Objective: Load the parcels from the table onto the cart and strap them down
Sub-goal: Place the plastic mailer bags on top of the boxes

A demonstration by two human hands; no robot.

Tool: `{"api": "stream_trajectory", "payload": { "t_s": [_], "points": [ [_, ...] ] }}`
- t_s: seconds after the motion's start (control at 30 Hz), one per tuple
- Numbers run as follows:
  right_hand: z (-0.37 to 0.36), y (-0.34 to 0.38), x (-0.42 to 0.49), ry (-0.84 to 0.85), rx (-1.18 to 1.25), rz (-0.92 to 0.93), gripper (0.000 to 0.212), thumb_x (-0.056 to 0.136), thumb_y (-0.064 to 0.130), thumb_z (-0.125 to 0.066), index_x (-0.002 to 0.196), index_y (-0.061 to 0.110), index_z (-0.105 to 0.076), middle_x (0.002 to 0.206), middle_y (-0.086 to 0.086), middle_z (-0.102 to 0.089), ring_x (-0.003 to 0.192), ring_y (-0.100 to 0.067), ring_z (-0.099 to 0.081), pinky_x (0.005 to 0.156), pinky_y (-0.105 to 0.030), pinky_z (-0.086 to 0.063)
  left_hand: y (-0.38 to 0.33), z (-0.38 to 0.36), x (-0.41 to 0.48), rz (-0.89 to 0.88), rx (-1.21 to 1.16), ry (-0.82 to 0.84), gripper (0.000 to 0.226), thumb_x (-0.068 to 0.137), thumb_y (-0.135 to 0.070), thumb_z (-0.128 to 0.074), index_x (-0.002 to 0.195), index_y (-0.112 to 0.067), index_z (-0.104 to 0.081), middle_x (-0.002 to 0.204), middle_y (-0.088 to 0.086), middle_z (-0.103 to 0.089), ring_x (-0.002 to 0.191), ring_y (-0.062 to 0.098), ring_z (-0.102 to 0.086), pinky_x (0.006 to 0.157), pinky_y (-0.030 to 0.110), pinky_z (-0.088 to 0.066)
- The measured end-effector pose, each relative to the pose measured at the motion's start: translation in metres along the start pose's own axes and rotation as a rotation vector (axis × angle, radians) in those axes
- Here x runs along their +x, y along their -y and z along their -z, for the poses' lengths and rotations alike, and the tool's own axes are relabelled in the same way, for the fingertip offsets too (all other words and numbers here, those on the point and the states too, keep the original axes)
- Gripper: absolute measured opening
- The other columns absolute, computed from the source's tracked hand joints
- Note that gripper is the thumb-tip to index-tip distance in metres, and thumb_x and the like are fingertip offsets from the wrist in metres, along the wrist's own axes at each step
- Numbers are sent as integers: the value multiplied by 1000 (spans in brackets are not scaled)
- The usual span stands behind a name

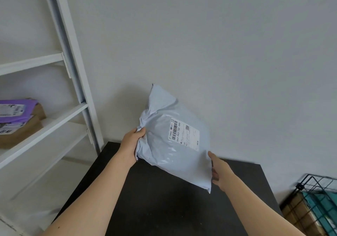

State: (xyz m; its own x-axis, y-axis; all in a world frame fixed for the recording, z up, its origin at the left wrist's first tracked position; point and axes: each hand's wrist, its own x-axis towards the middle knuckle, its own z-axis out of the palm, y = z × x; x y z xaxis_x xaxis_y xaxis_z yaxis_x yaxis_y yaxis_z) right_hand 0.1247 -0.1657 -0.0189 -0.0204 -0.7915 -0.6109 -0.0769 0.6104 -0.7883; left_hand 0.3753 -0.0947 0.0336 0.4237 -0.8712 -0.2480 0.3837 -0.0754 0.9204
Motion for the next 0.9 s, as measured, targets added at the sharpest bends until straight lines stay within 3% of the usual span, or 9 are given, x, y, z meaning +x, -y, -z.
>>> {"api": "stream_trajectory", "payload": {
  "t_s": [0.1,0.2,0.27,0.43,0.53,0.63,0.7,0.8,0.9],
  "points": [
    [12,-6,7,50,71,-45,67,79,62,-60,127,16,-52,126,-5,-58,113,-31,-56,102,-46,-44,5,4,-2,54,-141,112,20,97,-20,-49,112,-14,-61,106,6,-67,97,19,-63,73,28,-48],
    [23,-10,5,155,168,-37,50,81,54,-64,113,16,-59,112,-5,-66,104,-29,-63,84,-42,-53,9,7,1,66,-114,131,22,96,-22,-50,115,-15,-60,109,6,-66,100,20,-62,73,28,-48],
    [30,-14,6,133,174,2,41,84,38,-68,115,13,-58,112,-8,-67,101,-30,-65,76,-40,-55,11,10,3,60,19,76,17,94,-20,-54,108,-13,-61,105,10,-66,95,22,-63,71,30,-48],
    [46,-25,8,-37,104,79,7,88,7,-62,94,8,-61,105,-13,-67,93,-30,-62,86,-43,-52,34,19,15,110,484,36,28,83,-10,-64,110,-13,-58,106,8,-63,93,20,-60,76,32,-47],
    [55,-36,10,-123,54,67,12,83,1,-60,94,5,-63,97,-14,-66,90,-32,-60,90,-46,-52,60,8,17,135,487,-1,25,84,-20,-62,107,-11,-55,106,9,-60,88,20,-58,68,29,-44],
    [68,-43,9,-221,23,36,18,80,-2,-55,85,13,-64,96,-12,-64,92,-33,-58,94,-48,-49,87,-12,21,88,526,-56,58,81,-55,-61,118,-13,-47,112,3,-56,101,22,-55,82,36,-44],
    [81,-47,8,-305,4,29,21,79,-3,-52,83,14,-63,97,-13,-62,89,-33,-55,92,-45,-49,104,-30,20,44,579,-67,72,74,-67,-60,120,-13,-47,110,1,-57,99,21,-56,79,36,-46],
    [108,-50,4,-439,-44,50,17,82,-5,-47,88,4,-60,91,-14,-56,86,-29,-48,88,-42,-46,123,-65,7,-30,604,-90,54,83,-57,-58,111,-13,-44,96,-2,-55,87,18,-54,68,31,-41],
    [146,-56,-2,-535,-68,82,32,83,-2,-45,110,4,-61,90,-10,-56,80,-26,-48,79,-37,-46,139,-104,-12,-58,611,-70,42,86,-52,-56,102,-17,-39,85,-8,-49,80,17,-51,68,31,-39]
  ]
}}
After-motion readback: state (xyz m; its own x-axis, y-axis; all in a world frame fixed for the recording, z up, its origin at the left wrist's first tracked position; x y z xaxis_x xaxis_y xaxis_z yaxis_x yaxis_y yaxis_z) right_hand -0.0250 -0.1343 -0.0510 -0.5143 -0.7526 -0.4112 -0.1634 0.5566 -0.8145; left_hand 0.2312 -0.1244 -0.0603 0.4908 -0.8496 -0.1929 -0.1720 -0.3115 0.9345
